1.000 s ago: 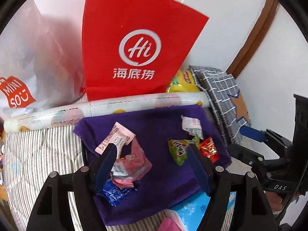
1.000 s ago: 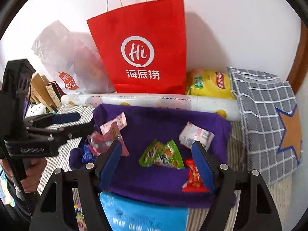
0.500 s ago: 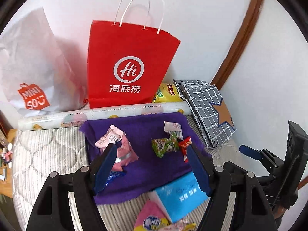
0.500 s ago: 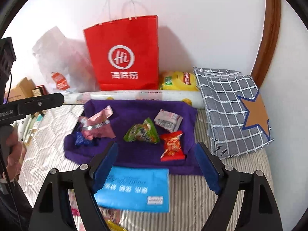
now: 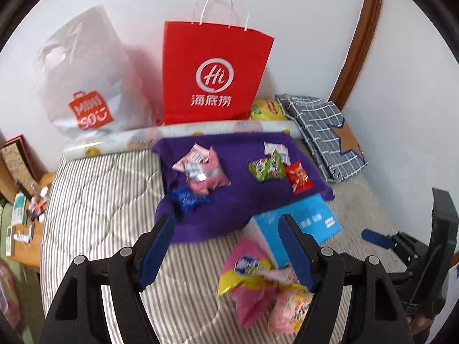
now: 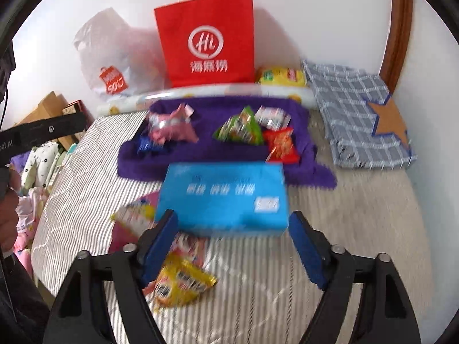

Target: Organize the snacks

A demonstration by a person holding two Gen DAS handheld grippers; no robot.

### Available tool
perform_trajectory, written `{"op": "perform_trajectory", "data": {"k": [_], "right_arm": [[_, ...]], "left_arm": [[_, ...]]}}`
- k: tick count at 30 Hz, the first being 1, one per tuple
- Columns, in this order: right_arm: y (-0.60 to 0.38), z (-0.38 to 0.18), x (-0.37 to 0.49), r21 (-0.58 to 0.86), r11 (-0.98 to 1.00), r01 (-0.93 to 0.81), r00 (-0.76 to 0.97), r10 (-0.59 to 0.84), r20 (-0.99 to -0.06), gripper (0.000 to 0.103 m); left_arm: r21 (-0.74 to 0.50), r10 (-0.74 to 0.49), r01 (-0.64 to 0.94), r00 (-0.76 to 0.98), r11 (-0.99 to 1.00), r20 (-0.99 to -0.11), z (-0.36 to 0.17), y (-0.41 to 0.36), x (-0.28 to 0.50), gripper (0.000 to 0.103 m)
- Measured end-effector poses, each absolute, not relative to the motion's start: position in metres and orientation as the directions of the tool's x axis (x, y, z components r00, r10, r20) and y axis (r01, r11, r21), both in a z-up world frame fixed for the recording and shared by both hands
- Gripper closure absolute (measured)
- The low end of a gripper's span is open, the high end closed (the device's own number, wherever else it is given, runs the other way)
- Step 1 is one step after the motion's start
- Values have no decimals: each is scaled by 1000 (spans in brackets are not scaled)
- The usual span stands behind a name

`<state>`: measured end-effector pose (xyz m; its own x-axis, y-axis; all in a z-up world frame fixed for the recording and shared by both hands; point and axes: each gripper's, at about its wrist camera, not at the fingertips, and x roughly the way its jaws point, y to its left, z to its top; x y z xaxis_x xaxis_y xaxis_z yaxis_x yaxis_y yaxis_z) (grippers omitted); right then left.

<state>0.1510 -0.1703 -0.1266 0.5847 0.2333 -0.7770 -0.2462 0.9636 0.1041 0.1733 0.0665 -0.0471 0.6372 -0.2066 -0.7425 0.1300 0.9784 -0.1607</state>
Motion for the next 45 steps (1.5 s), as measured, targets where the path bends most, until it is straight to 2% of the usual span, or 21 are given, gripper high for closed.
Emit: {"op": "perform_trajectory", "data": {"k": [4,7,13,15,25,31,36,42,45], "right_arm": [[-163,-146,136,162,956,-243,545,273,-793,37],[-153,-158,127,185,946,-266,517,301,-801,50],[-132,-180,110,155,943,-296,507,293,-810,53],[-128,-187,107,126,944,-304,501,271,-822,58],[-157,-182,95,35,955,-295,530,194,-826,59],[-163,-189,98,81,951,-300,526,236,-817,57],[-156,-200,110,139,942,-305,499,283,-819,50],[-150,-220,128,139,957,-256,489,252,-835,46],[-154,-218,127,142,953,-267,510,265,-818,56]], "left_arm": [[-175,-212,122,638,977,-740,-54,73,154,30],[-181,-205,105,644,978,-737,-60,79,142,30],[-203,-207,80,633,976,-746,-79,85,126,30],[-213,-211,74,628,974,-749,-85,87,122,30],[-247,-241,74,600,966,-763,-105,86,117,30],[-253,-254,85,579,964,-775,-116,79,120,30],[-250,-253,84,563,964,-787,-125,79,122,30],[-243,-251,89,550,966,-797,-137,79,127,30],[-248,-264,104,536,963,-802,-144,73,130,30]]}}
